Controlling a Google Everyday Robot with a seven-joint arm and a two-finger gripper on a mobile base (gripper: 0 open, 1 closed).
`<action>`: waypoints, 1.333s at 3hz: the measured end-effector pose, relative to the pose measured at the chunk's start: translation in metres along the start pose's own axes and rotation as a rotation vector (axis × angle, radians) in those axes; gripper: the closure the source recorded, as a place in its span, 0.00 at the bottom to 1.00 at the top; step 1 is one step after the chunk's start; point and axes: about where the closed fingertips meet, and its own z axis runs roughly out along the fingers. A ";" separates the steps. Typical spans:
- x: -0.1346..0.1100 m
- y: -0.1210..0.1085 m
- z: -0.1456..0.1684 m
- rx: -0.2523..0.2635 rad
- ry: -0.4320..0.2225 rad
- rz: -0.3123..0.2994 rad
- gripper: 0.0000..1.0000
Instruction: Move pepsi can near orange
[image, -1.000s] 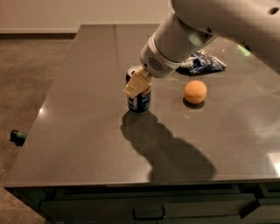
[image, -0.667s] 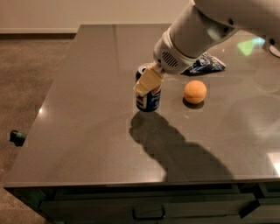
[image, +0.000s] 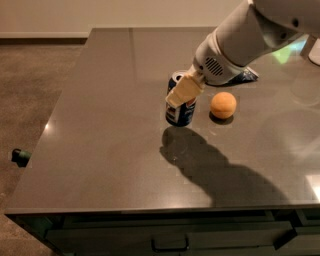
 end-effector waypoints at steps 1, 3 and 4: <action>-0.002 -0.003 0.006 -0.009 -0.036 -0.017 1.00; -0.007 -0.013 0.028 0.012 -0.002 -0.083 1.00; -0.002 -0.024 0.037 0.010 0.028 -0.086 1.00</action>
Offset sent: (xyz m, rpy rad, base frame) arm 0.0267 0.0153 -0.0160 -0.0271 -0.0736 0.0724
